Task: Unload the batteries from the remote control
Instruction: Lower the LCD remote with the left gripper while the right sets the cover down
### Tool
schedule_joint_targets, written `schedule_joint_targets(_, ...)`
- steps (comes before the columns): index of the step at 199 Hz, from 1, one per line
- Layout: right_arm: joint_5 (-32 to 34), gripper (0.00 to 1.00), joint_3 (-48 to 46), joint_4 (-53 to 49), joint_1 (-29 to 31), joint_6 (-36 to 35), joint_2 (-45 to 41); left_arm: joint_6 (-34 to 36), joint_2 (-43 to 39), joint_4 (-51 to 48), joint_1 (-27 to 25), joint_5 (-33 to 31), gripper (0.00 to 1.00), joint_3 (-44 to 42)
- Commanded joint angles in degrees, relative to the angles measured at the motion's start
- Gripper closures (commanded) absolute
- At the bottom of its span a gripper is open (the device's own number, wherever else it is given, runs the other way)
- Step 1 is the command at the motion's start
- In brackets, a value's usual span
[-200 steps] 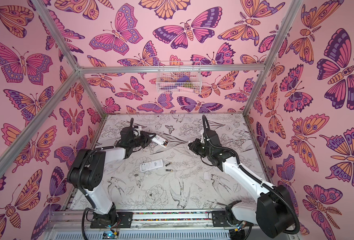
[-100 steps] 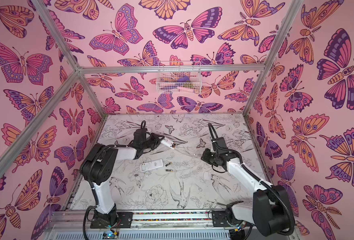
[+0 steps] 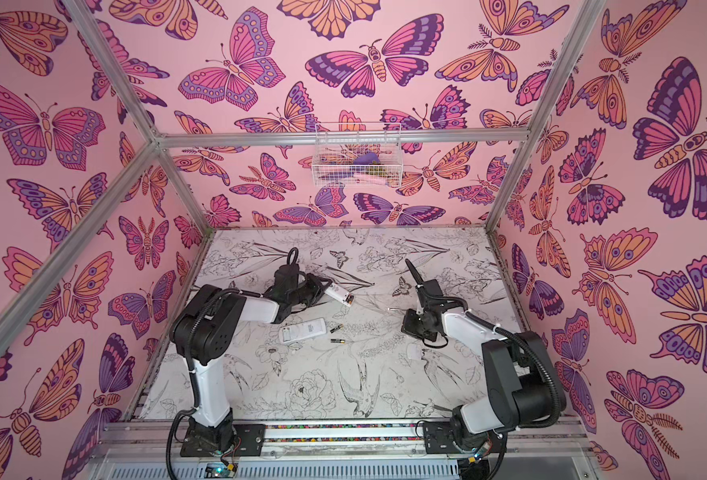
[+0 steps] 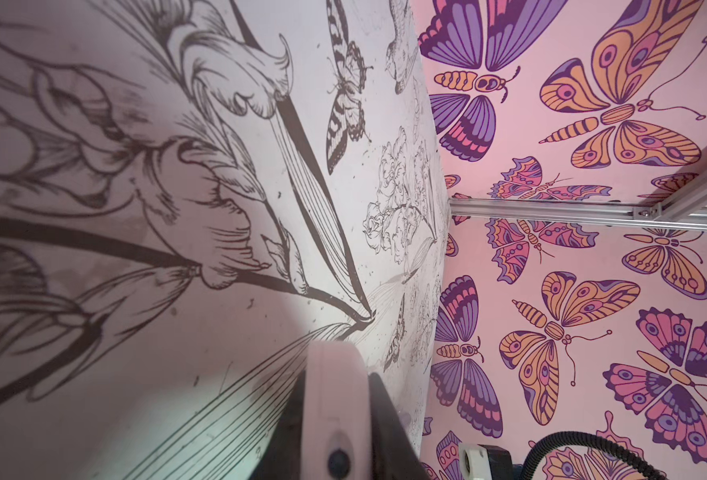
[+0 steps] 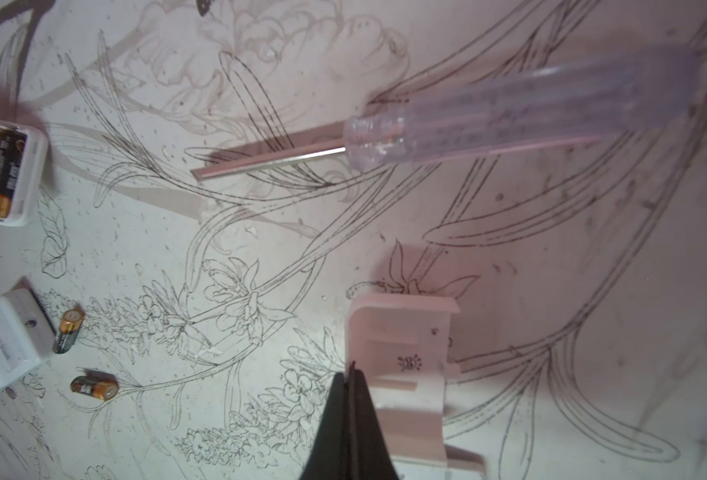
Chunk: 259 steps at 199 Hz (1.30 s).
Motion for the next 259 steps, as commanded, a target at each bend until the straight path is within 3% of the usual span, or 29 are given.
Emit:
schedule_joint_targets(1,-0.09,0.98,0.56,-0.73,-0.45,-1.44,1.38,1.18,-0.39,-4.76,-0.51,-2.22,0.83,-2.06)
schedule_joint_targets(58,0.55,0.83,0.83,-3.4,-0.39,-2.42,0.46,0.54,-5.42,-12.26,-0.4,-2.09,0.59,-4.97)
schedule_joint_targets(111,2.31,0.69,1.36,-8.08,-0.35,-3.47,-4.95,0.48,-7.22,-15.84,-0.46,-1.38,0.45,-5.02)
schedule_joint_targets(148,4.79,0.62,3.14,-12.14,-0.33,-5.35,-8.89,1.98,-8.82,-27.18,-0.54,-2.48,0.38,-3.74)
schedule_joint_targets(179,7.59,0.51,5.96,-14.05,-0.42,-11.26,-9.23,6.42,-10.63,-34.04,-0.54,-4.18,0.33,-3.88)
schedule_joint_targets(216,11.78,0.38,11.53,-15.85,-0.38,-24.47,-6.62,12.43,-12.95,-36.79,-0.37,-4.91,0.26,-3.81)
schedule_joint_targets(259,17.54,0.35,17.21,-18.06,-0.41,-36.21,-0.22,19.01,-16.03,-39.65,1.0,-6.49,0.16,-2.99)
